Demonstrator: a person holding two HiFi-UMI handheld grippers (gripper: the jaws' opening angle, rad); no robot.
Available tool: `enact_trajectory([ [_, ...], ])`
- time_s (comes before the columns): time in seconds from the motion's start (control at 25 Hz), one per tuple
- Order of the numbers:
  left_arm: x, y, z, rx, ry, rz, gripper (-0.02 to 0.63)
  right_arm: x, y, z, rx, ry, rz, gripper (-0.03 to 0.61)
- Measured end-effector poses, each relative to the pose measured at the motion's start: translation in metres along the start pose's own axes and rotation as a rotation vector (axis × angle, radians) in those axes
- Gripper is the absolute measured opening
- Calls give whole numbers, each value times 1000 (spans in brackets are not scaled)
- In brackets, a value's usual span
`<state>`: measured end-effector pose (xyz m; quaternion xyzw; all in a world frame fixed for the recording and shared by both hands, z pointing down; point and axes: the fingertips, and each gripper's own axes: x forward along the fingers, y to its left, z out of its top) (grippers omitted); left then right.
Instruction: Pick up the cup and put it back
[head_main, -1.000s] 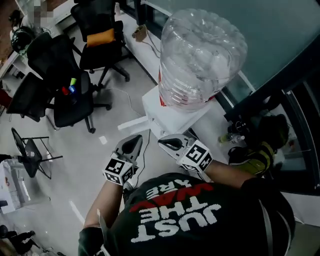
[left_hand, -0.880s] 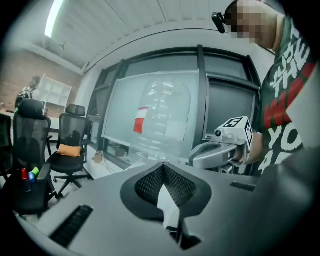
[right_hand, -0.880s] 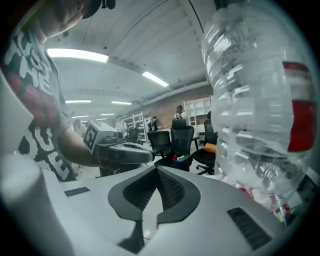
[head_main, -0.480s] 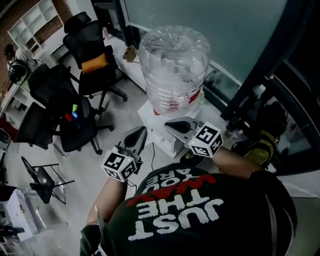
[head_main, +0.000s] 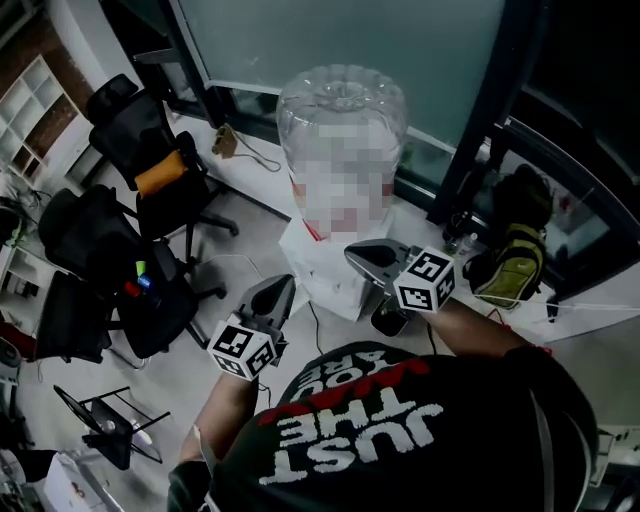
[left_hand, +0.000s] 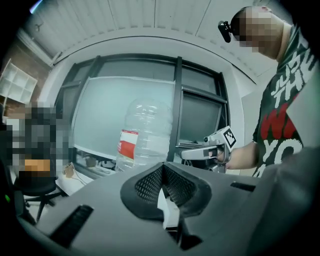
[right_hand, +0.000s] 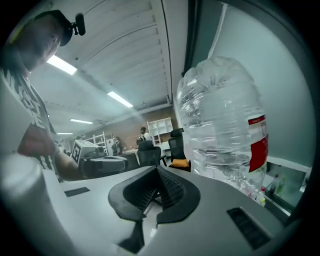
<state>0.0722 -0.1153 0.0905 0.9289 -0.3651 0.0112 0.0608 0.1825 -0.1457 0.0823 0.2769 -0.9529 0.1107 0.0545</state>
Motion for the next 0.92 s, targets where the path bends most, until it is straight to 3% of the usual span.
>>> enact_trajectory([
  [0.2, 21, -21, 8, -63, -70, 28, 8, -26, -7, -5, -34, 57, 14, 32],
  [0.4, 39, -34, 12, -62, -69, 55, 8, -35, -17, 6, -68, 67, 56, 32],
  [0.92, 26, -32, 10, -65, -66, 92, 8, -36, -7, 4, -92, 52, 95, 32],
])
